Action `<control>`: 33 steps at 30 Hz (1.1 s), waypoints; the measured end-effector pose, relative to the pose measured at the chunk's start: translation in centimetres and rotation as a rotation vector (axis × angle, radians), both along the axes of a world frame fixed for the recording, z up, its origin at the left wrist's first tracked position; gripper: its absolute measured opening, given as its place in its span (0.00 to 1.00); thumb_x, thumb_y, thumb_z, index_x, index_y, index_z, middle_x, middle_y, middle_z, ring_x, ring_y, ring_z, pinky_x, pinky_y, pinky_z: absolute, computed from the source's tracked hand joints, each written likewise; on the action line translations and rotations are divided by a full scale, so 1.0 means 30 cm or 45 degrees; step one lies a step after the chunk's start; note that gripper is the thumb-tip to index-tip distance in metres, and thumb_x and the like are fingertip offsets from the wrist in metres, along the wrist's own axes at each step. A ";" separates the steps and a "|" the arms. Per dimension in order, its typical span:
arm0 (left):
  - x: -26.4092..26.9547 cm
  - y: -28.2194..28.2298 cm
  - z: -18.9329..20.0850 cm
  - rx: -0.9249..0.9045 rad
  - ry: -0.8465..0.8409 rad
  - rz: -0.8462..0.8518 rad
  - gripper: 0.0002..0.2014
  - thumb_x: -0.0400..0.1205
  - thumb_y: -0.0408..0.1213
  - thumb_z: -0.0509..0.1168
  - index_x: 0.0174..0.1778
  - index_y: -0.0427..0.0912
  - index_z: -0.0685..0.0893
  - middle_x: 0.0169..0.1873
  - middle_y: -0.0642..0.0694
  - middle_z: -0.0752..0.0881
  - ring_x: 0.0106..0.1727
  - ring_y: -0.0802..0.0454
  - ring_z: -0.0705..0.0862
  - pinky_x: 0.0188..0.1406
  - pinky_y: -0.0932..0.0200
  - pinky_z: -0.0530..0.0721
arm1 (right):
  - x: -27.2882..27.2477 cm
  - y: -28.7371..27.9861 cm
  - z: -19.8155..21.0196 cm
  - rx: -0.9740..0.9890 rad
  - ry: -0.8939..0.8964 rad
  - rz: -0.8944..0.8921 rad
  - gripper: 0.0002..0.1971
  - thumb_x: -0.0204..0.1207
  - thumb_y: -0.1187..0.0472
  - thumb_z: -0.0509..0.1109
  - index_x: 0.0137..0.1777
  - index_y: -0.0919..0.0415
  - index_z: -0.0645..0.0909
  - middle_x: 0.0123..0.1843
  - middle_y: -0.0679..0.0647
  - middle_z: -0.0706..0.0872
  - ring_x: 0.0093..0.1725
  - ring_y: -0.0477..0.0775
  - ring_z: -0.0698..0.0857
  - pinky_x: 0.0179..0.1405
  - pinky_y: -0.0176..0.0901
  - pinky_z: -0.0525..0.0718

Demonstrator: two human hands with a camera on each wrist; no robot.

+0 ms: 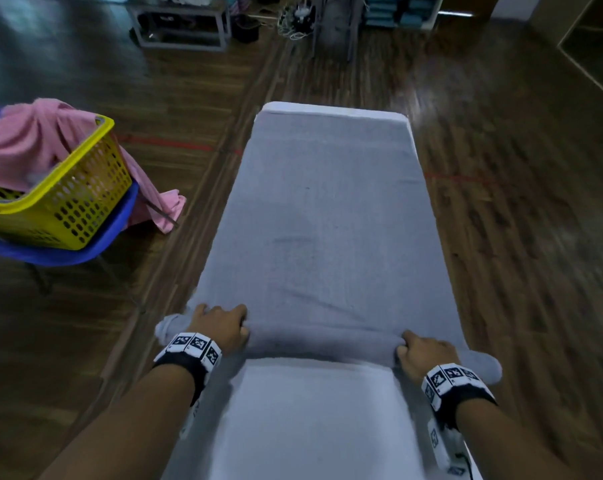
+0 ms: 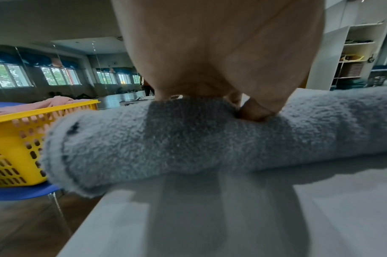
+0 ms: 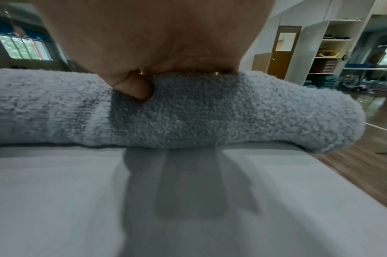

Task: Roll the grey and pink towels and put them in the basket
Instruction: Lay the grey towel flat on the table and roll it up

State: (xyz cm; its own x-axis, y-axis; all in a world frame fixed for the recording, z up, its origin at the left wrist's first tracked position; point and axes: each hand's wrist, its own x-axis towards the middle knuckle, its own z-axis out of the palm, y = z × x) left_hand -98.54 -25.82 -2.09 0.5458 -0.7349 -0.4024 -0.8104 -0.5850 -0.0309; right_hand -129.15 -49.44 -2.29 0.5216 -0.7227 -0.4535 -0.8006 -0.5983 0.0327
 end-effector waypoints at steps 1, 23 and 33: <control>-0.001 0.008 -0.001 -0.076 -0.027 -0.016 0.14 0.78 0.47 0.58 0.58 0.52 0.76 0.49 0.45 0.87 0.56 0.42 0.82 0.63 0.44 0.68 | -0.013 0.012 0.001 -0.044 -0.013 -0.011 0.12 0.78 0.50 0.55 0.57 0.51 0.73 0.54 0.55 0.87 0.55 0.58 0.84 0.59 0.52 0.73; -0.073 0.001 0.015 -0.193 0.013 -0.044 0.15 0.77 0.45 0.60 0.60 0.51 0.78 0.51 0.45 0.86 0.57 0.42 0.81 0.64 0.43 0.67 | 0.039 0.109 0.000 -0.109 -0.141 -0.049 0.12 0.76 0.49 0.58 0.54 0.52 0.76 0.49 0.52 0.87 0.51 0.57 0.83 0.59 0.51 0.71; -0.160 0.079 -0.005 -0.348 -0.122 -0.222 0.16 0.64 0.49 0.79 0.45 0.51 0.87 0.43 0.52 0.90 0.46 0.44 0.86 0.54 0.39 0.80 | 0.025 0.180 -0.062 -0.239 -0.299 0.115 0.24 0.76 0.42 0.64 0.67 0.52 0.78 0.67 0.53 0.81 0.66 0.58 0.78 0.67 0.53 0.71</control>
State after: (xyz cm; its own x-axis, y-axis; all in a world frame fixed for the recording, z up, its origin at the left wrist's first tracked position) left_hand -103.34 -23.46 -2.24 0.4280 -0.8943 -0.1301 -0.9002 -0.4347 0.0269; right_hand -128.40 -44.04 -4.16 0.6622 -0.7283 -0.1761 -0.7432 -0.6684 -0.0303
